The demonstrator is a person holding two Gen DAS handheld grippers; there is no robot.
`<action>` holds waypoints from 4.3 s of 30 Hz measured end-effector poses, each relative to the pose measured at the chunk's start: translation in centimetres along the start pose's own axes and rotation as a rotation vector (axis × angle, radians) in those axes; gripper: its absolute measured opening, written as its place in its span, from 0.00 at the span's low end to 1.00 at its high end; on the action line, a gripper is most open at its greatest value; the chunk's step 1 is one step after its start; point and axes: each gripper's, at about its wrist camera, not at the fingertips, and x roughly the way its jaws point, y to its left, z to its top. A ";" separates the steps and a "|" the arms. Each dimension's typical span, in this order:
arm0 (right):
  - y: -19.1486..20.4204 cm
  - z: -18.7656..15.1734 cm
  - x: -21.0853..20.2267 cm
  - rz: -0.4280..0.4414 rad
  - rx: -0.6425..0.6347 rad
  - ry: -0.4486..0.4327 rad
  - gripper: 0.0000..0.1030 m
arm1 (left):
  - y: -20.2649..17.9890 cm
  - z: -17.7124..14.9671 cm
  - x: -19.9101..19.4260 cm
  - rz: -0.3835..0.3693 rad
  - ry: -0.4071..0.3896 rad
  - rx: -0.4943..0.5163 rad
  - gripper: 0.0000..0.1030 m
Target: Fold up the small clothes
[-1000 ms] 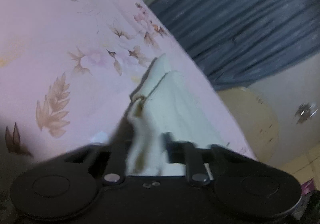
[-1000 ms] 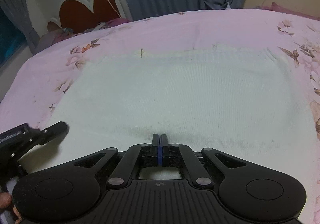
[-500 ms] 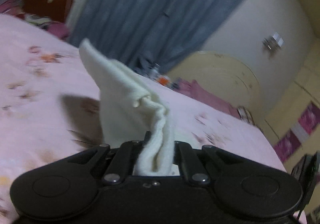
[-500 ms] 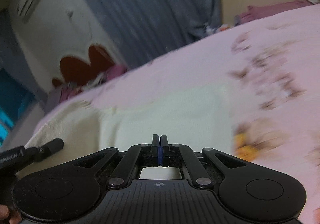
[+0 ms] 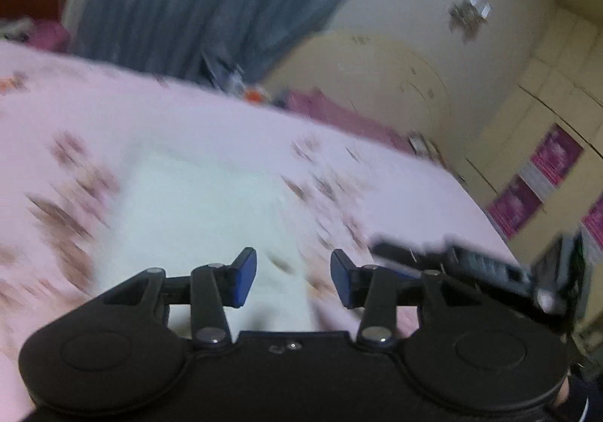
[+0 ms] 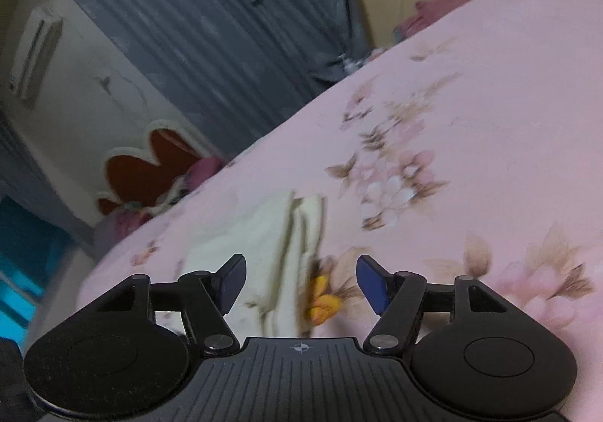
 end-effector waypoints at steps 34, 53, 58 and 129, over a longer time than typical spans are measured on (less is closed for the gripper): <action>5.8 -1.9 6.8 -0.099 -0.218 0.183 0.13 | 5.6 2.7 4.7 -0.070 0.117 0.224 0.20; 4.0 2.1 6.6 -0.127 -0.224 0.128 0.34 | 7.3 5.5 7.9 -0.077 0.113 0.183 0.29; 6.4 2.8 11.5 -0.140 -0.372 0.145 0.33 | 7.7 7.2 11.7 -0.025 0.091 0.221 0.30; -3.9 1.4 11.5 0.121 0.151 0.294 0.58 | 11.8 2.1 8.4 0.018 0.291 -0.146 0.75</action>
